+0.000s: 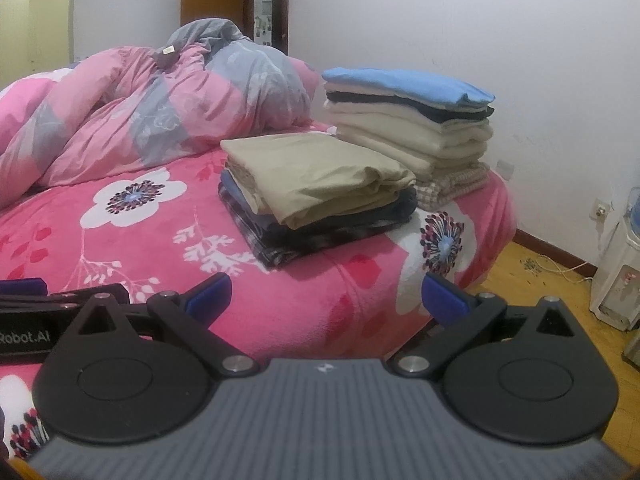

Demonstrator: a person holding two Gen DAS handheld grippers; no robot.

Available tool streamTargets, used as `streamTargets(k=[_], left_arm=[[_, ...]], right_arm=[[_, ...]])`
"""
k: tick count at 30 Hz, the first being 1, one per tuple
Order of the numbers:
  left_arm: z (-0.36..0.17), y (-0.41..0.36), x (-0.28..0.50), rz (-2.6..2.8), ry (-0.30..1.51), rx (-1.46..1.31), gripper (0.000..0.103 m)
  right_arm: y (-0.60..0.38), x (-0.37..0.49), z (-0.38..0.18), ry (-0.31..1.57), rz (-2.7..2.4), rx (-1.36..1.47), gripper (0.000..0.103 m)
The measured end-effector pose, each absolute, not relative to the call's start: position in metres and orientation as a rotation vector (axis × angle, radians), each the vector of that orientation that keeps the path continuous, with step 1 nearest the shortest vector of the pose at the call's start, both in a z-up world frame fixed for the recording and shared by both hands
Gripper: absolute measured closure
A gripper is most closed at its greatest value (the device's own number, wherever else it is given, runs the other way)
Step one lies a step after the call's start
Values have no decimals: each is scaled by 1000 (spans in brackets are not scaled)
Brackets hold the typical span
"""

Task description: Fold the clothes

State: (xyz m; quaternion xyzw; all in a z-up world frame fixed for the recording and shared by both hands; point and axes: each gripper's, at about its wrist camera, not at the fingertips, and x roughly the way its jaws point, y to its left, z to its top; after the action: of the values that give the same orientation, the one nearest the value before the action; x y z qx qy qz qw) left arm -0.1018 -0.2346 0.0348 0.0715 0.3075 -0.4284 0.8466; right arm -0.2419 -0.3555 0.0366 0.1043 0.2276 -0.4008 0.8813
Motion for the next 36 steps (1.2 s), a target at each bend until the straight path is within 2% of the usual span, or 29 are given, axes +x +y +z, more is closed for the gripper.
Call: streamTargets(k=[36], left_arm=[[35, -245, -113, -906, 605, 212, 0]], right_arm=[[-363, -242, 31, 504, -881, 210, 1]])
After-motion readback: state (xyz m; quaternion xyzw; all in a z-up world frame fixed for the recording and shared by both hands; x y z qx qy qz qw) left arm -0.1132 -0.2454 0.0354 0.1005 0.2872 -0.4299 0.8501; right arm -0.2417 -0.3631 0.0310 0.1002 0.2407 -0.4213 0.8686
